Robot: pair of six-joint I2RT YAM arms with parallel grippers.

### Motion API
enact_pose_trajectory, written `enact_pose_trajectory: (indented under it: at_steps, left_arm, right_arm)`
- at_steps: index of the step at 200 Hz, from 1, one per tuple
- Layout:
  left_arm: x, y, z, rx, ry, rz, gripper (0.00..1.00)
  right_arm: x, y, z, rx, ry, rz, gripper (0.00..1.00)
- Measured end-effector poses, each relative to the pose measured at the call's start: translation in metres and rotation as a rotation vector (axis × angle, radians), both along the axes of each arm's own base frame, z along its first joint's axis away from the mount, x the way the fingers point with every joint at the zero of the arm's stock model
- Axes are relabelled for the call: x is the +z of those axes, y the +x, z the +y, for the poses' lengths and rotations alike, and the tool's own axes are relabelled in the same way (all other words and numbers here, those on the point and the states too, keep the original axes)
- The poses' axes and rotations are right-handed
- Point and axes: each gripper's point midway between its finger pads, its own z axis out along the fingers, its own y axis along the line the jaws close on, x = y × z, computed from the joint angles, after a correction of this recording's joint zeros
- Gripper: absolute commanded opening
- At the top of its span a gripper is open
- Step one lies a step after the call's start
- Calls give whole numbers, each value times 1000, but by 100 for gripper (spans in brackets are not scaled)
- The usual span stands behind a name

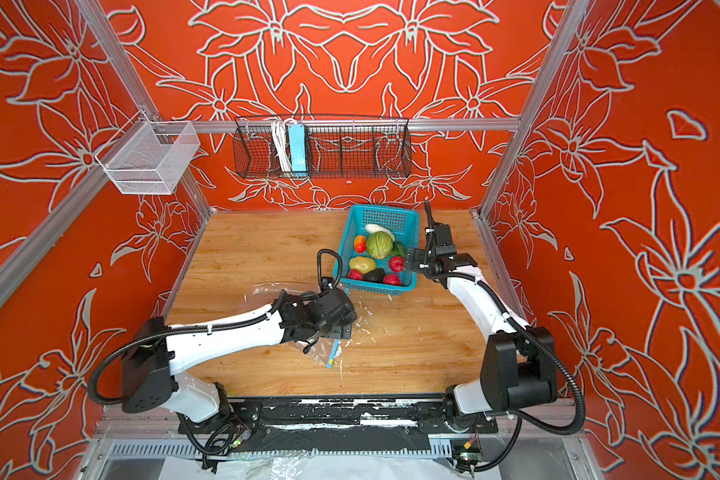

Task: Place the food in the zip-top bag and seal the zipper
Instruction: 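Reach left gripper to the bag's blue zipper while right arm nears basket, then pinch and lift the bag zipper with left gripper while right moves over basket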

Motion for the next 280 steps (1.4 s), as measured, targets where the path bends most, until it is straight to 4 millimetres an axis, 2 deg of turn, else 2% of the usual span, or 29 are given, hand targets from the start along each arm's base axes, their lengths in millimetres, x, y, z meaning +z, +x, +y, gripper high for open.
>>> enact_pose_trajectory:
  at_steps: [25, 62, 102, 115, 140, 219, 242, 280]
  left_arm:
    - [-12, 1, -13, -26, 49, 27, 100]
    - [-33, -2, -11, -26, 114, 67, 96]
    - [-50, -1, -9, -21, 185, 98, 88]
    - [-58, 1, -12, -20, 204, 110, 82]
    - [-70, 1, -13, -21, 238, 130, 82]
    - [-73, 7, -7, 13, 325, 132, 79]
    - [-73, 9, -2, 24, 365, 125, 71]
    - [-78, 11, 3, 31, 415, 128, 66]
  right_arm:
    - [9, -5, 0, 4, 5, -15, 98]
    - [26, -9, 0, 5, 11, -59, 98]
    - [28, -9, 2, 14, 21, -62, 98]
    - [28, -10, 3, 20, 27, -61, 98]
    - [28, -10, 5, 27, 35, -62, 98]
    - [31, -14, 8, 42, 53, -74, 98]
    - [29, -16, 9, 47, 59, -68, 98]
    - [26, -17, 11, 55, 70, -60, 98]
